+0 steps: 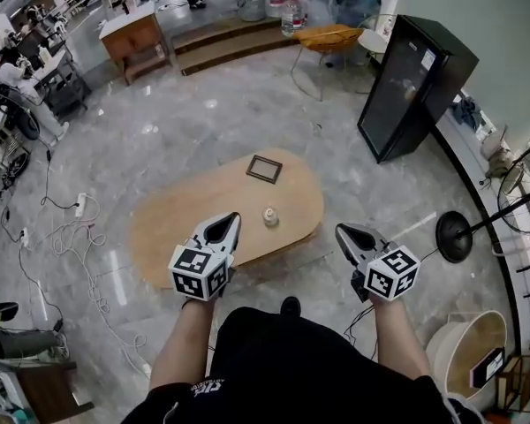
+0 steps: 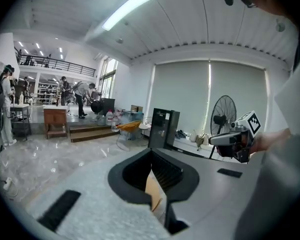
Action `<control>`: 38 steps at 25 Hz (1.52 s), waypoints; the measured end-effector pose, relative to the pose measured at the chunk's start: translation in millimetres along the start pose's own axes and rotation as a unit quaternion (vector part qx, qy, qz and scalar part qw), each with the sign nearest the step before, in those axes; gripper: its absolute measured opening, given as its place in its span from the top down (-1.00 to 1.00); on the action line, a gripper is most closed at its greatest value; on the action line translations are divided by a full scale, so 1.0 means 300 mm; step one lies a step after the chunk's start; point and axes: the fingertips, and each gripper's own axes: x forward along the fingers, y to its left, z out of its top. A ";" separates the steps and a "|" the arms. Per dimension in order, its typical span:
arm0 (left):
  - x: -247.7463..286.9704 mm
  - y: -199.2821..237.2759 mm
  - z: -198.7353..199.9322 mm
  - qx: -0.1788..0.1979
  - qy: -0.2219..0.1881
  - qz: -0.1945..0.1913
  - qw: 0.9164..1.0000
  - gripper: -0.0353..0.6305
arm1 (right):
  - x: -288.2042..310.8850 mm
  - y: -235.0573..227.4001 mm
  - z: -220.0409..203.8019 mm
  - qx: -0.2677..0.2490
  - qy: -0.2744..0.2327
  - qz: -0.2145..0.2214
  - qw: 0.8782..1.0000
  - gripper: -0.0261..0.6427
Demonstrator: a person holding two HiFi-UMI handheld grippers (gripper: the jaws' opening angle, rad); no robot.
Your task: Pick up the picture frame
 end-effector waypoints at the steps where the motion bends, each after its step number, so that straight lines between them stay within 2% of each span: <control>1: 0.013 0.005 0.005 0.000 -0.001 0.000 1.000 0.87 | 0.017 -0.004 0.009 -0.001 0.001 0.005 1.000 0.91; 8: 0.075 0.088 0.016 -0.008 -0.001 0.000 1.000 0.87 | 0.137 -0.016 0.023 -0.004 0.021 0.025 0.999 0.91; 15: 0.196 0.291 0.056 -0.020 -0.003 -0.001 1.000 0.87 | 0.341 -0.059 0.081 -0.016 0.037 0.023 0.999 0.90; 24: 0.351 0.538 0.121 0.002 0.009 -0.040 0.999 0.87 | 0.660 -0.080 0.186 -0.024 0.047 0.012 0.999 0.91; 32: 0.449 0.667 0.074 -0.018 0.036 -0.044 0.998 0.87 | 0.773 -0.143 0.152 -0.004 0.073 0.000 0.997 0.91; 38: 0.564 0.697 0.026 -0.024 0.061 -0.042 0.997 0.87 | 0.856 -0.245 0.110 0.019 0.093 0.014 0.995 0.90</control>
